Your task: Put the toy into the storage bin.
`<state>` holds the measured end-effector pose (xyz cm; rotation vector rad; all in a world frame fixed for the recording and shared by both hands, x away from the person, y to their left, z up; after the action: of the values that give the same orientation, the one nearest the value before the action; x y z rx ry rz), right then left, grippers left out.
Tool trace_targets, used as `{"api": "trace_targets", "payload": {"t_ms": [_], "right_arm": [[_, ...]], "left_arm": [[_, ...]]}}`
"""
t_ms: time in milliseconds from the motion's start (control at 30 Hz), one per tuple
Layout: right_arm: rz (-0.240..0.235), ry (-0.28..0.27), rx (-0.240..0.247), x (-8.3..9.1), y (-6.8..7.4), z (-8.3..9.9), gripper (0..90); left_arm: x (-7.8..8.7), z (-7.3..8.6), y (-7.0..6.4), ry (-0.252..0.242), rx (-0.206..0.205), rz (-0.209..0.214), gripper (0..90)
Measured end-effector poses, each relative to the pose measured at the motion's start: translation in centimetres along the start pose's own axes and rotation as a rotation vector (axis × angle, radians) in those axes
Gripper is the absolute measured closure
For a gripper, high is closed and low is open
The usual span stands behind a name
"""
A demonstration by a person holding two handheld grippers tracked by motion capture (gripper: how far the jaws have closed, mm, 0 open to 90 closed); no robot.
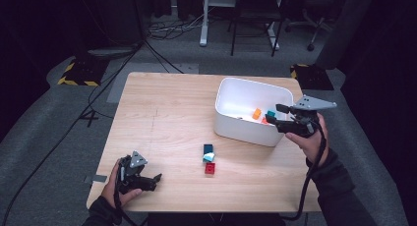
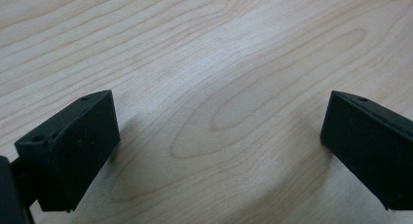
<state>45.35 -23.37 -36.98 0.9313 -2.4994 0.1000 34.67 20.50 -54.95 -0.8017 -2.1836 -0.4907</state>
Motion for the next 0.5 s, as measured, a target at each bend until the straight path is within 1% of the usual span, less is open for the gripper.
{"api": "trace_targets", "payload": {"t_ms": [67,133,167,200,267,300,333,367,400,433,500], "right_arm": [[-0.02,-0.015,0.004,0.6,0.5,0.3,39.7],[-0.037,-0.014,0.02,0.9,1.1,0.8,39.1],[-0.038,-0.011,0.035,1.1,1.4,1.1,39.0],[-0.04,-0.004,0.057,1.2,1.8,1.4,38.7],[-0.052,-0.001,0.083,1.5,2.4,1.9,38.4],[-0.053,0.003,0.086,1.7,2.8,2.1,38.3],[-0.059,0.002,0.096,1.8,3.1,2.3,38.1],[-0.076,-0.002,0.105,1.9,3.5,2.5,37.7],[-0.086,0.003,0.102,2.0,3.8,2.8,37.5],[-0.096,0.003,0.116,2.0,4.1,3.1,37.2],[-0.116,0.017,0.117,1.8,4.8,4.0,37.2]], "left_arm": [[0.0,0.0,-0.2,-0.002,-0.014,0.022,0.9],[0.0,0.0,-0.2,-0.004,-0.013,0.017,0.9],[0.0,0.0,-0.2,-0.003,-0.014,0.008,0.9],[0.0,0.0,-0.2,-0.002,-0.013,0.007,0.9],[0.0,0.0,-0.3,-0.004,-0.004,0.004,1.0],[0.1,0.0,-0.3,-0.003,-0.011,0.005,1.1],[0.1,0.0,-0.4,-0.006,-0.008,0.011,1.3],[0.1,0.1,-0.4,-0.002,-0.008,0.012,1.5],[0.1,0.1,-0.5,-0.001,-0.007,0.013,1.5],[0.1,0.1,-0.5,-0.007,-0.004,0.01,1.5],[0.2,0.1,-0.5,-0.004,-0.007,0.006,1.5]]}}
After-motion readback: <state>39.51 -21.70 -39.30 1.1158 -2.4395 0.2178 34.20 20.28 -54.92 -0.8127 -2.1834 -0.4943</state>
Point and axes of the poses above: each handheld gripper's, and its own axes: x roughly backward along the jaws, z roughly out of its underside, y roughly to its left, the point moved 6 cm from there along -x, roughly forward along the jaws, and after that the axes turned 10 degrees about -x, right-handed, at the moved point
